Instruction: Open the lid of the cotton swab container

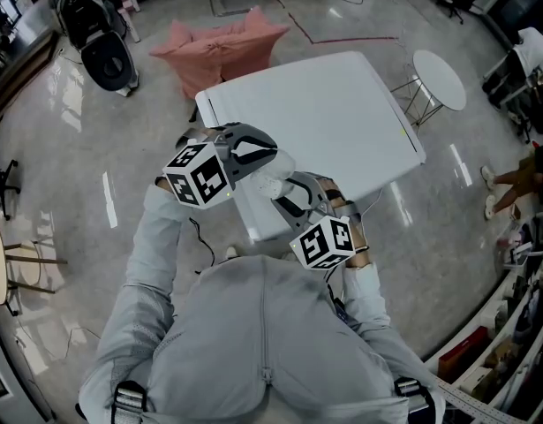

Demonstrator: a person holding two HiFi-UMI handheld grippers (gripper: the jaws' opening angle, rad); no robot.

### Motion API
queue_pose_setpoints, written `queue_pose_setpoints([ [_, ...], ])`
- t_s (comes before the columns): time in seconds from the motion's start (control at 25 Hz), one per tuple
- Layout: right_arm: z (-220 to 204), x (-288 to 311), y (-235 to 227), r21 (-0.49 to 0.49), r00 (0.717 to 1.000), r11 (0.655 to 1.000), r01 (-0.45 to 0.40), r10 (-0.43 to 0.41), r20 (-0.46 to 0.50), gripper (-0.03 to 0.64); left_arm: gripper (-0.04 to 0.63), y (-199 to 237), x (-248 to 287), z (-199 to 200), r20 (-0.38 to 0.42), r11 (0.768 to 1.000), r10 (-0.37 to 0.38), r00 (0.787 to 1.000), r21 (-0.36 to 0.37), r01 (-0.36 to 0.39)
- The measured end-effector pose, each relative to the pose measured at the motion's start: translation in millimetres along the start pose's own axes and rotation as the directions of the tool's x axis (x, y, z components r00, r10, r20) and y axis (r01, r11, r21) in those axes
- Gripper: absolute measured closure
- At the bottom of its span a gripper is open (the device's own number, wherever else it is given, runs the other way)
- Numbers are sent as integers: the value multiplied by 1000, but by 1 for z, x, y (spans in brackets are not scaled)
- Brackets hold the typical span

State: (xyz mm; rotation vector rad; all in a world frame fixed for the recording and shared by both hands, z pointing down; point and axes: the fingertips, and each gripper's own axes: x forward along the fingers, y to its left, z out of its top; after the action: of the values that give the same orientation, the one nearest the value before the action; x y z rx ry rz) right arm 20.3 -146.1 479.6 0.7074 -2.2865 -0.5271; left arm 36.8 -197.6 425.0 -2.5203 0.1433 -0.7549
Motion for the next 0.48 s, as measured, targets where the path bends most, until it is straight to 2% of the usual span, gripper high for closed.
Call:
queue_pose_setpoints([
  [0.2, -4, 4, -1, 57, 1000, 998, -10, 9, 20, 397, 560, 2, 4, -4, 0, 1000, 17, 1000, -10, -17],
  [0.32, -6, 7, -10, 135, 999, 991, -7, 0, 54, 397, 558, 12, -1, -4, 57, 997, 64, 996, -50, -61],
  [0.4, -5, 9, -19, 187, 997, 982, 2, -17, 78, 397, 507, 24, -11, -1, 129, 988, 129, 983, -102, -116],
  [0.48, -3, 8, -29, 229, 994, 973, 15, -39, 102, 397, 455, 34, -21, 3, 186, 971, 207, 961, -160, -178],
])
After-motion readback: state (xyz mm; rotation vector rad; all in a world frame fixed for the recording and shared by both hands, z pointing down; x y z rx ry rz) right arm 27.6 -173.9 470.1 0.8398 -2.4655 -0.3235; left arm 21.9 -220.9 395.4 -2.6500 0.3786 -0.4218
